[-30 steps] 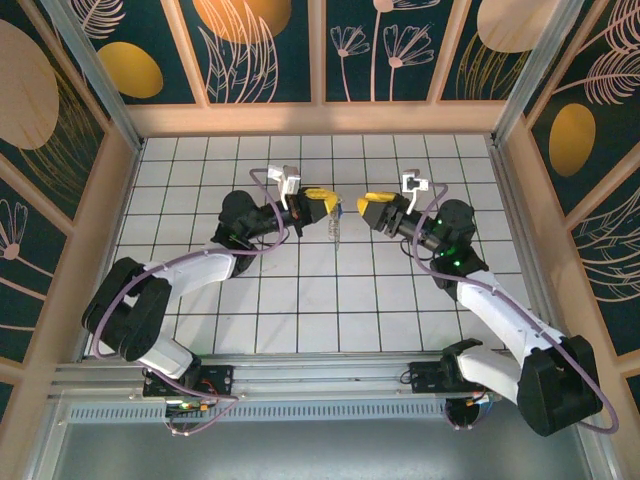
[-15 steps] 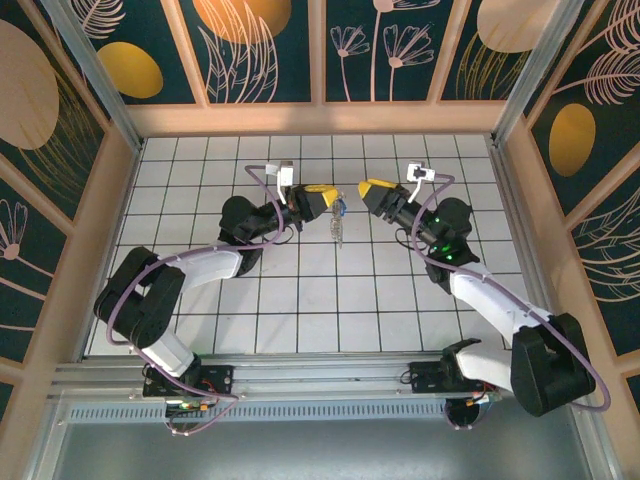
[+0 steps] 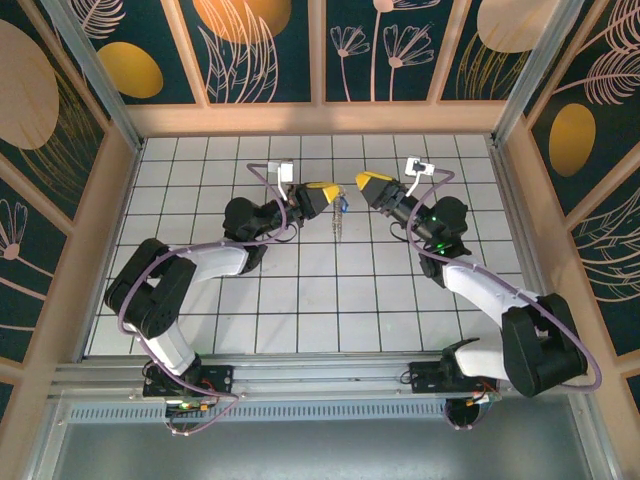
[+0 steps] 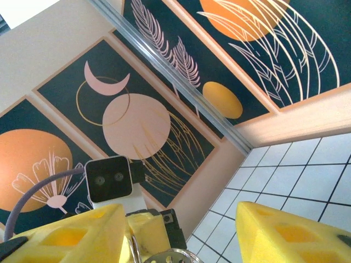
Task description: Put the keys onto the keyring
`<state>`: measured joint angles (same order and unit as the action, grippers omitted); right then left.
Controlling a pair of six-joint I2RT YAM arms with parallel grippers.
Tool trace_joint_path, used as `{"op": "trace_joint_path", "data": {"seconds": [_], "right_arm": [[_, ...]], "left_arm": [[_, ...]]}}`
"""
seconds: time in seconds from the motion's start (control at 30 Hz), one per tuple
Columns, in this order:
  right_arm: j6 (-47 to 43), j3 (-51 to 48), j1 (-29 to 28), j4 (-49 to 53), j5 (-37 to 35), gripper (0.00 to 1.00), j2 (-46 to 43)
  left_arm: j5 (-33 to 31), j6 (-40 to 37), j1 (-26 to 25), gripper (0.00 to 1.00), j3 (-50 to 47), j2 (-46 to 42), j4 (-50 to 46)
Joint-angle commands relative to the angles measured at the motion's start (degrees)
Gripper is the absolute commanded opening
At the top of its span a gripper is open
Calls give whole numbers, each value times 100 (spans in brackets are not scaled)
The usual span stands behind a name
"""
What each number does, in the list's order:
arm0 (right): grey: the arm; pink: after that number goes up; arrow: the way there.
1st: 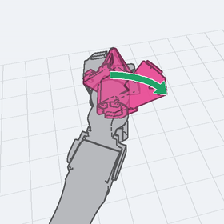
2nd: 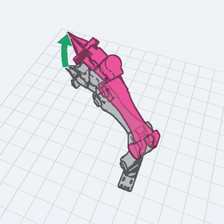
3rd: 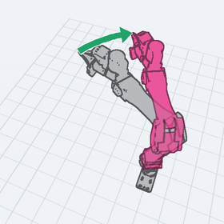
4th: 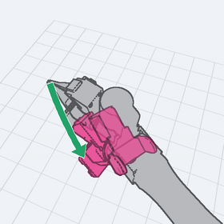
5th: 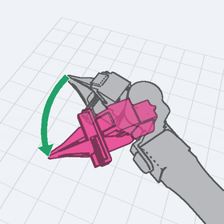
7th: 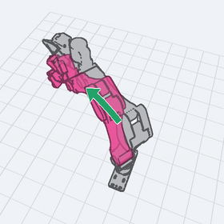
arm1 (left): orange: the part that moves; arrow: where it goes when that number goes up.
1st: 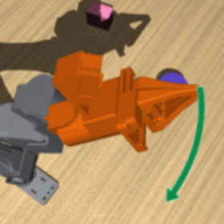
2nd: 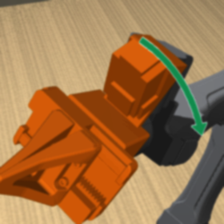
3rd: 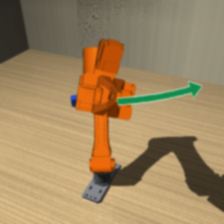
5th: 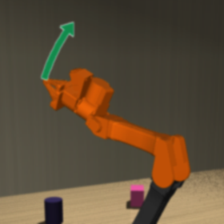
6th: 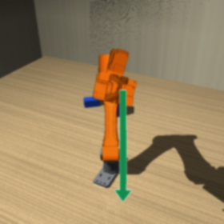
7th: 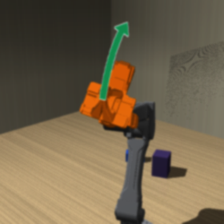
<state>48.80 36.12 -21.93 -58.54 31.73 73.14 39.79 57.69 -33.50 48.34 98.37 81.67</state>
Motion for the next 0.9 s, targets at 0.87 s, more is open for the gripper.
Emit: {"op": "trace_joint_path", "data": {"seconds": [0.87], "right_arm": [[-137,67,-412,-519,493,28,231]], "left_arm": [[-155,419,1,0,405,352,649]]}}
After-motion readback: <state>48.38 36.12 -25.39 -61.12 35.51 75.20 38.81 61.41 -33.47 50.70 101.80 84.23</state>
